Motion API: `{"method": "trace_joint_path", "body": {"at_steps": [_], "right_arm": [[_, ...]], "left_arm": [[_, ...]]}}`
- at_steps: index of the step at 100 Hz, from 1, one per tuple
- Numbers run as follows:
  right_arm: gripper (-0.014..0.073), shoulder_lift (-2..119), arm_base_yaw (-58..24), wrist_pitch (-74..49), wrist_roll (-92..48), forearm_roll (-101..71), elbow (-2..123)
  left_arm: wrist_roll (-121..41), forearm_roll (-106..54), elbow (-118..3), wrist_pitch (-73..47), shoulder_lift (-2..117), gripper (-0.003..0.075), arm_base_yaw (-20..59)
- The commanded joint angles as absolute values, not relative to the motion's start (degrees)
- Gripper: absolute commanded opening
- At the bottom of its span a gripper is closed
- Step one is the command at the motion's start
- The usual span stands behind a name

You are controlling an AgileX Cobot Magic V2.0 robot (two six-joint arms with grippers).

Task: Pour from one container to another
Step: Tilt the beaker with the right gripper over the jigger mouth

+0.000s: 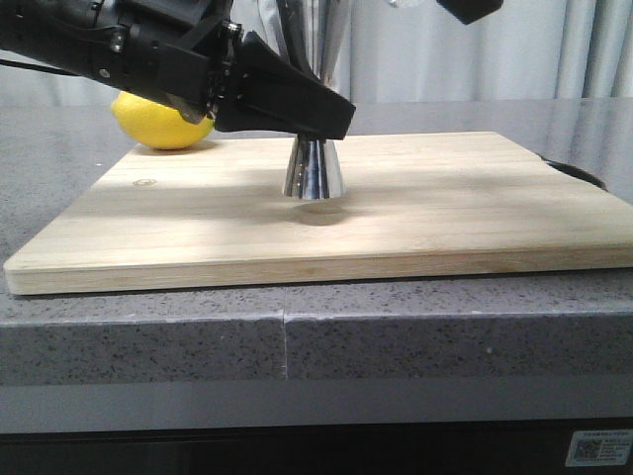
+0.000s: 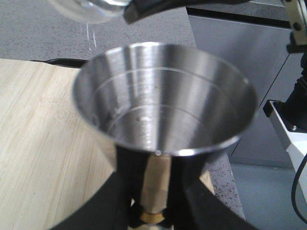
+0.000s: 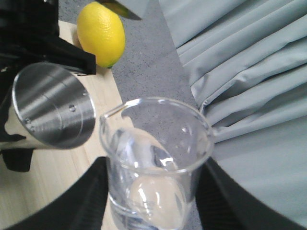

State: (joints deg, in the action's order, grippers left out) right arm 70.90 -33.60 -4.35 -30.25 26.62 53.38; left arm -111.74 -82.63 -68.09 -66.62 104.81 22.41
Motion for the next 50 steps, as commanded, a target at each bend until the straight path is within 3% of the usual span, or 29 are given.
{"method": "trace_joint_path", "body": {"at_steps": [1,50], "right_arm": [[0.0163,69.60,-34.35,0.31,-30.54,28.19,55.57],[0.0163,69.60,-35.59,-0.30,-30.54,30.67,55.57]], "left_arm": [[-111.17,-86.97,-69.71,-72.71,101.53,-0.0019,22.94],[-111.17,-86.97,-69.71,-72.71,101.53,-0.0019,22.94]]}}
